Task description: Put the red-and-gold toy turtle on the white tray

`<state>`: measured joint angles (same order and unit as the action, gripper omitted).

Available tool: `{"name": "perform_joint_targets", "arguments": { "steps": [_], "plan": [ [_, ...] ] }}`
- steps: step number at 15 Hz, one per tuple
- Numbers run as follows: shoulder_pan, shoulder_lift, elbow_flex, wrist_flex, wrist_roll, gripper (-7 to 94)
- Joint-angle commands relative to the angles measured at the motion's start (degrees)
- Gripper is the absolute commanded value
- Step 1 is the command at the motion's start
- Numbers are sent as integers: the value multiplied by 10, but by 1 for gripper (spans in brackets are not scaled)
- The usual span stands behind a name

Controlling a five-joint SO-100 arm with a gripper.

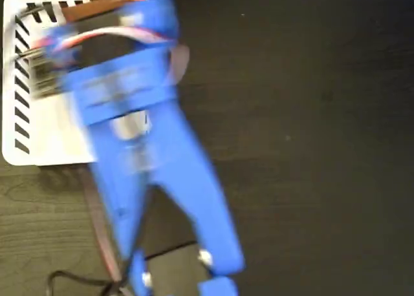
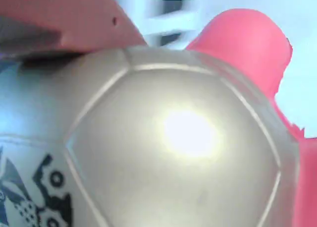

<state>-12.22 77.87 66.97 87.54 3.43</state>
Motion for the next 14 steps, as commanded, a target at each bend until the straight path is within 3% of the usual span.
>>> {"name": "perform_joint_targets", "arguments": {
  "steps": [1, 14],
  "plan": [
    [-40, -18, -42, -19, 38, 0],
    [-35, -79, -64, -21, 62, 0]
  ]
}}
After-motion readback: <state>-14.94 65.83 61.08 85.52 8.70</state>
